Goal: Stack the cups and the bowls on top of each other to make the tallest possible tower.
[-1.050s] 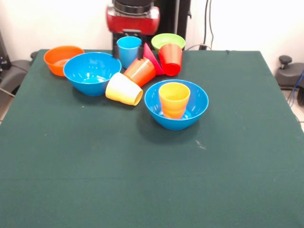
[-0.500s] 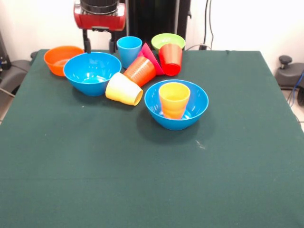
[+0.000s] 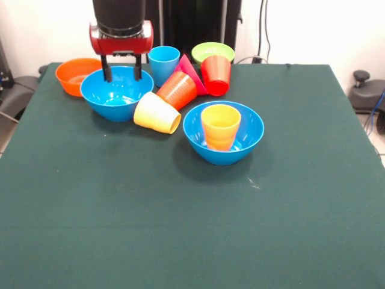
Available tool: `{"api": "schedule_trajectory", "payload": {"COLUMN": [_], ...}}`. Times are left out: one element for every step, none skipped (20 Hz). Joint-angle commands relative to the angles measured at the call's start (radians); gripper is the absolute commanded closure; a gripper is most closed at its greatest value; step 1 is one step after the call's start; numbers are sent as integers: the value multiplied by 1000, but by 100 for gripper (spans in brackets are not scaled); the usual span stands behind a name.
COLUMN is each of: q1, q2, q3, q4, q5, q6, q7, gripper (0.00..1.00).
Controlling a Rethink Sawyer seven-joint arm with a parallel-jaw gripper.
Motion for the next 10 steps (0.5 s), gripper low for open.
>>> {"api": "schedule_trajectory", "payload": {"q1": [-5, 2, 2, -1, -4, -10, -16, -21, -28, -31], "q2": [120, 130, 132, 127, 122, 116, 110, 114, 119, 126], "q3": [114, 119, 129, 144, 158, 175, 192, 207, 220, 226], "q4": [-76, -91, -97, -101, -106, -109, -112, -123, -125, -138], "q5": [-124, -151, -169, -178, -188, -194, -201, -206, -213, -225], "q6": [109, 149, 183, 222, 261, 290, 320, 338, 348, 363], "q7": [-431, -494, -549, -606, -663, -722, -780, -823, -859, -894], "gripper": [0, 0, 0, 0, 0, 0, 0, 0, 0, 0]}}
